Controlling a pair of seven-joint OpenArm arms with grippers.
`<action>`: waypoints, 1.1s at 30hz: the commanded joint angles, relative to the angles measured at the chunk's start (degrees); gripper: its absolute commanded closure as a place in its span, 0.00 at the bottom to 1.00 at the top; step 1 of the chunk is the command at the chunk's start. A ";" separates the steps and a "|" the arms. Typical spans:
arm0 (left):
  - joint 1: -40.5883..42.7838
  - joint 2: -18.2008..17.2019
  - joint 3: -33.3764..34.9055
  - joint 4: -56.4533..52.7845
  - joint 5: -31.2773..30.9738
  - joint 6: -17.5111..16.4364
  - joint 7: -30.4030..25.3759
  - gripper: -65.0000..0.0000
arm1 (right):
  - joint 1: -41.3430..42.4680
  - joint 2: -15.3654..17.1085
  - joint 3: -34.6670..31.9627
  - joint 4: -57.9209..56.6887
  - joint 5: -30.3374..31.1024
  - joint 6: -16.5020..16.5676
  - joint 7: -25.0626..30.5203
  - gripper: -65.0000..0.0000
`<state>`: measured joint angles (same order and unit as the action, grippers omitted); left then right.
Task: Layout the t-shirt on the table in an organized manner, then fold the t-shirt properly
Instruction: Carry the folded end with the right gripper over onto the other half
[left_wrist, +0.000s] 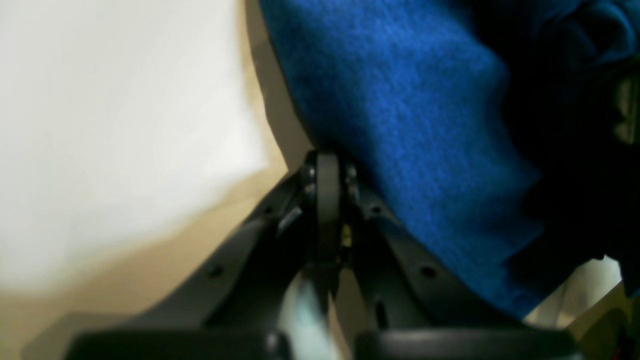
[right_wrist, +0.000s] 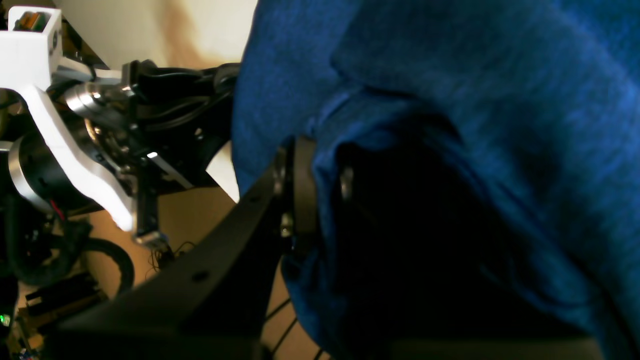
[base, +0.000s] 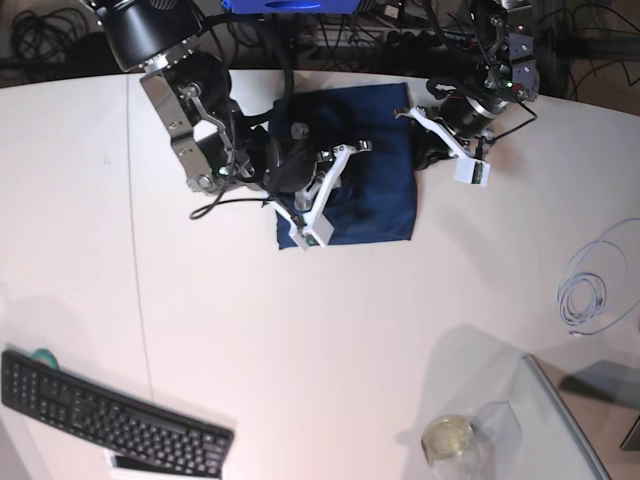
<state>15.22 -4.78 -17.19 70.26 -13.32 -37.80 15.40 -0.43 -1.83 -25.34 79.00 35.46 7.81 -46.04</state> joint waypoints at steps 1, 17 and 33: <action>0.03 -0.28 -0.08 0.73 0.00 -0.31 -0.32 1.00 | 1.88 -0.59 -0.90 0.69 1.15 -0.47 0.90 0.99; 5.57 -4.50 -1.40 6.44 -0.17 -0.40 -0.23 1.00 | 6.54 1.43 -16.46 2.45 1.15 -14.28 3.89 0.44; 12.78 -5.03 -28.13 19.02 -0.35 -0.84 12.78 1.00 | 11.64 1.08 -27.27 2.36 1.15 -16.21 2.04 0.18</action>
<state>27.83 -9.02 -45.04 88.20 -12.64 -38.22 29.36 10.22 -0.27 -52.77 80.47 36.03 -8.58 -44.40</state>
